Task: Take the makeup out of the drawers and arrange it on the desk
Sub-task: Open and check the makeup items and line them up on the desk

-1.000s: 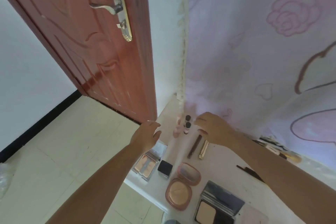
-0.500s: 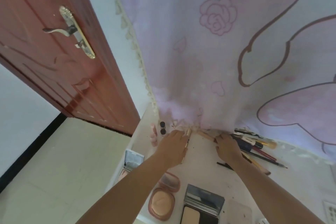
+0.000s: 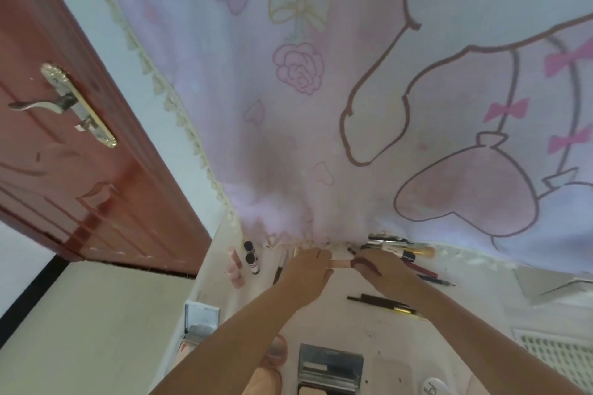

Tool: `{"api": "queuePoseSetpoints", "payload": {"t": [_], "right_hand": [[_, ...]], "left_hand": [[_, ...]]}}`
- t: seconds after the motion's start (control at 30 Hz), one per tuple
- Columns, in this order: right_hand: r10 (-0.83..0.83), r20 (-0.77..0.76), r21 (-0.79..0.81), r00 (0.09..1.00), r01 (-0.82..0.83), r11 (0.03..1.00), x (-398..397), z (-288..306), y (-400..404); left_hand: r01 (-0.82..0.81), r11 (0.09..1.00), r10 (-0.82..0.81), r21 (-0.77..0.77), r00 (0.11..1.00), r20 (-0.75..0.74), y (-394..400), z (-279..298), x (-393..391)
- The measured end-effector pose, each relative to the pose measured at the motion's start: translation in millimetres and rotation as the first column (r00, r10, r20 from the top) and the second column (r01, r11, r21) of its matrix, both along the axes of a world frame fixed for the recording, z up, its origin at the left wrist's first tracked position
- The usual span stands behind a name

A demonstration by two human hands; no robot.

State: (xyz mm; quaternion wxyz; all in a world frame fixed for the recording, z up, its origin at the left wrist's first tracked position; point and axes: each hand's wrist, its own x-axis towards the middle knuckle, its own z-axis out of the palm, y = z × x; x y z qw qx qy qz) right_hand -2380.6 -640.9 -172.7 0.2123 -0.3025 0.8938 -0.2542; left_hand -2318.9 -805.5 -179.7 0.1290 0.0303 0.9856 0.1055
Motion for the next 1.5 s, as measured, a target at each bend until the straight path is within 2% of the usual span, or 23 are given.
{"api": "queuePoseSetpoints", "payload": {"t": [0.1,0.2,0.3,0.33,0.4,0.47,0.5,0.53,0.57,0.6,0.67,0.7,0.77,0.83,0.9,0.97,1.07,1.13,1.2,1.33,1.43,1.5], "right_hand": [[-0.171,0.079,-0.108,0.982,0.179,0.978,-0.4,37.5,14.7],[-0.342,0.040,-0.178,0.939,0.343,0.922,-3.7,72.0,23.7],[-0.438,-0.052,-0.351,0.897,0.395,0.849,-3.2,108.6,32.1],[-0.449,-0.091,-0.402,0.889,0.380,0.833,-1.8,119.4,35.3],[-0.425,-0.210,-0.472,0.880,0.289,0.833,3.2,135.0,40.0],[-0.362,-0.368,-0.498,0.857,0.147,0.854,9.8,147.8,45.0],[-0.339,-0.427,-0.505,0.838,0.090,0.858,11.3,152.9,47.2],[-0.312,-0.454,-0.510,0.835,0.043,0.859,11.6,158.5,48.9],[-0.293,-0.442,-0.495,0.848,0.041,0.868,9.9,163.7,49.7],[-0.282,-0.401,-0.473,0.872,0.067,0.878,7.0,169.7,49.9],[-0.260,-0.193,-0.347,0.946,0.182,0.920,-0.4,180.0,50.2],[-0.253,-0.077,-0.272,0.965,0.224,0.936,-2.5,182.2,50.5],[-0.249,0.015,-0.270,0.968,0.243,0.932,-5.7,181.1,50.3],[-0.265,-0.026,-0.441,0.964,0.227,0.869,-5.6,178.3,47.4],[-0.258,-0.070,-0.573,0.964,0.173,0.801,-6.2,179.8,46.8],[-0.190,-0.012,-0.635,0.982,0.140,0.760,-9.3,182.3,46.4],[-0.167,0.199,-0.577,0.966,0.253,0.776,-9.2,187.2,43.1],[-0.246,0.206,-0.502,0.947,0.318,0.804,-11.3,188.3,42.0],[-0.289,0.148,-0.506,0.946,0.323,0.799,-12.2,187.0,41.2],[-0.248,0.093,-0.633,0.964,0.250,0.732,-14.0,186.5,45.9],[-0.203,0.095,-0.652,0.975,0.215,0.727,-15.3,190.7,51.7],[-0.197,0.152,-0.650,0.968,0.248,0.718,-15.4,191.2,53.2]], "left_hand": [[0.090,0.995,-0.074,0.044,0.953,-0.294,13.6,20.0,-9.8],[0.159,0.986,-0.139,0.058,0.956,-0.260,24.9,59.0,-19.2],[0.243,0.969,-0.220,0.045,0.932,-0.287,34.6,98.9,-29.5],[0.277,0.950,-0.232,0.141,0.934,-0.271,36.1,112.1,-30.3],[0.266,0.863,-0.220,0.430,0.963,-0.155,36.1,129.9,-31.2],[0.128,0.699,-0.209,0.704,0.977,0.029,32.8,143.9,-29.7],[0.064,0.622,-0.224,0.780,0.969,0.100,31.1,149.9,-27.8],[0.041,0.585,-0.233,0.810,0.965,0.119,29.5,154.0,-26.6],[0.057,0.598,-0.220,0.799,0.971,0.095,28.3,157.8,-27.0],[0.113,0.667,-0.187,0.736,0.982,0.018,27.9,161.2,-28.2],[0.247,0.830,-0.166,0.499,0.965,-0.202,25.2,167.6,-30.7],[0.283,0.878,-0.182,0.385,0.943,-0.280,23.5,170.1,-31.0],[0.313,0.914,-0.216,0.257,0.914,-0.344,19.2,171.8,-30.5],[0.298,0.907,-0.201,0.299,0.928,-0.314,15.6,174.6,-31.5],[0.230,0.871,-0.124,0.435,0.958,-0.259,14.0,180.2,-34.1],[0.174,0.863,-0.054,0.474,0.965,-0.256,13.7,183.2,-37.6],[0.179,0.920,-0.049,0.348,0.935,-0.352,15.3,181.1,-41.7],[0.215,0.942,-0.096,0.256,0.907,-0.410,18.0,179.6,-40.5],[0.251,0.943,-0.137,0.218,0.890,-0.434,19.0,177.2,-38.5],[0.267,0.918,-0.120,0.293,0.892,-0.436,18.5,178.6,-35.7],[0.228,0.893,-0.044,0.389,0.903,-0.428,17.5,184.5,-37.4],[0.226,0.887,-0.025,0.403,0.894,-0.447,18.5,186.9,-39.6]]}}
